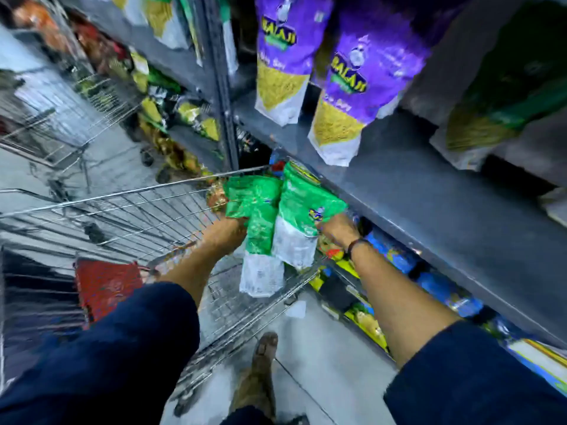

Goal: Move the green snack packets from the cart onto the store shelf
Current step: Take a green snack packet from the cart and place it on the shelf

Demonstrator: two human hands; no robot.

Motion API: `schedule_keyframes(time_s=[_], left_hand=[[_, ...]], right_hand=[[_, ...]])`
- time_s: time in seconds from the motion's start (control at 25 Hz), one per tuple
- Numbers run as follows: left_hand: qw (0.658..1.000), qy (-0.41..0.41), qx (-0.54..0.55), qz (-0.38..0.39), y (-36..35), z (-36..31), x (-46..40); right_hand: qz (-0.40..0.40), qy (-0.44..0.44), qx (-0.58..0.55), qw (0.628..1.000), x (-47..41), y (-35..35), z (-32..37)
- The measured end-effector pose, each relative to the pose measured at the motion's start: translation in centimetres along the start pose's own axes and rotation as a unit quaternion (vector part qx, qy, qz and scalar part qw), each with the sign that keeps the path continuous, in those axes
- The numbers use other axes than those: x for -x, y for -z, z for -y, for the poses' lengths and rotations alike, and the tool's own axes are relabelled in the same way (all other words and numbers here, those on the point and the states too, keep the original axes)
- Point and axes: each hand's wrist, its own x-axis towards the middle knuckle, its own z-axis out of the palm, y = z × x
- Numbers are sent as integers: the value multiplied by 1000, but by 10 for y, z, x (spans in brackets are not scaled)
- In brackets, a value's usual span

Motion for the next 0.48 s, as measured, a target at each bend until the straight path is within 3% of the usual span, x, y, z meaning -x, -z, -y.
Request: schedule_keyframes(time_s=[0.08,0.32,0.48], left_hand=[[995,22,60,78,-8,-4,-36],[959,43,271,72,-8,-53,-113],[942,84,304,110,-22,-63,-140]], right_hand=[[61,-93,-105,988,-31,-26,-1],[20,-161,-378,911,-65,-46,-18],[-94,-129,-311,937,-81,-50,-30]])
